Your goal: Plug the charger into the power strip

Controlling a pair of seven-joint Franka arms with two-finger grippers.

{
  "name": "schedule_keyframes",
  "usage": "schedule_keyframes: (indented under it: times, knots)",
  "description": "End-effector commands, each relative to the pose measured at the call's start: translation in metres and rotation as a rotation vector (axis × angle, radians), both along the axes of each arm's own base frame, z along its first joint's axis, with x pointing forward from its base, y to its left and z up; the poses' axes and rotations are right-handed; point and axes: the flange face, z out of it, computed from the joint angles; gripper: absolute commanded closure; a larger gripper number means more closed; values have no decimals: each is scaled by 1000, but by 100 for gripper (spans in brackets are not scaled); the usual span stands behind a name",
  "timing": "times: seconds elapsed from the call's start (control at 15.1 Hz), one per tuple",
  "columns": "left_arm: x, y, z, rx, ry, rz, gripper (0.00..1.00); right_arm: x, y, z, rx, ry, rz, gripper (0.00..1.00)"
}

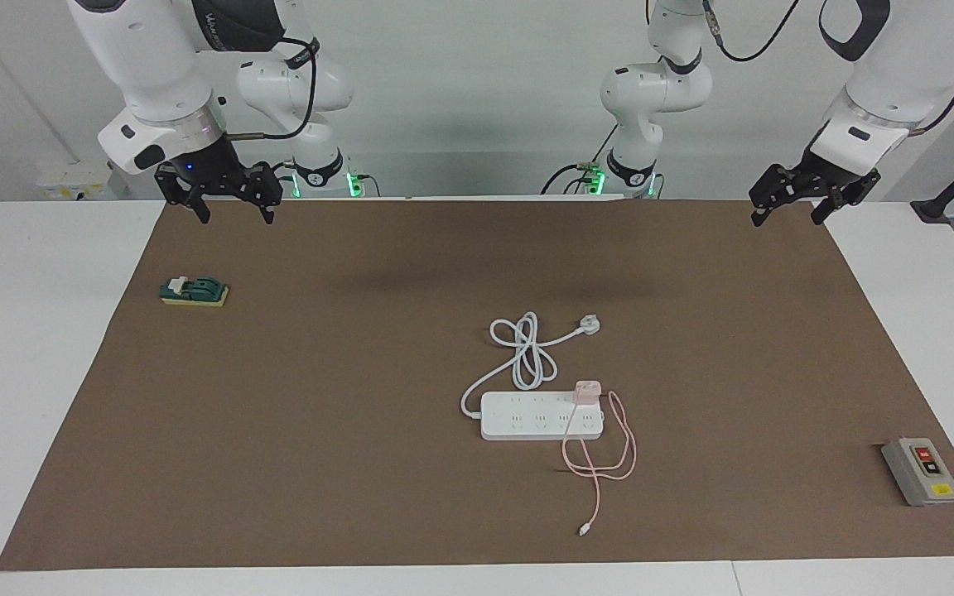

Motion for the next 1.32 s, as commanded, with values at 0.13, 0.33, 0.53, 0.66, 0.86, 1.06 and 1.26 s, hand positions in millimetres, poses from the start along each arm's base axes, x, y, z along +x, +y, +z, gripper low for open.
schedule_keyframes:
  times: [0.13,0.33,0.53,0.66,0.86,1.06,1.26]
  knots:
    - [-2,0,-8,-16,-2,-18,0,-6,-4,2,19,6,12,0]
    - [-2,-1,-8,-16,-2,-21,0,-6,-4,2,19,6,12,0]
    - [-2,-2,-9,-19,-2,-21,0,-6,-4,2,19,6,12,0]
    - [-2,-2,-8,-29,-4,-19,0,-6,-4,1,19,8,12,0]
    - [-2,-1,-8,-29,-2,-18,0,-6,-6,2,19,6,7,0]
    - [-2,-1,-7,-29,-5,-18,0,-5,-7,2,19,2,0,0]
    - [-1,-1,-8,-31,-4,-18,0,-7,-7,1,19,11,7,0]
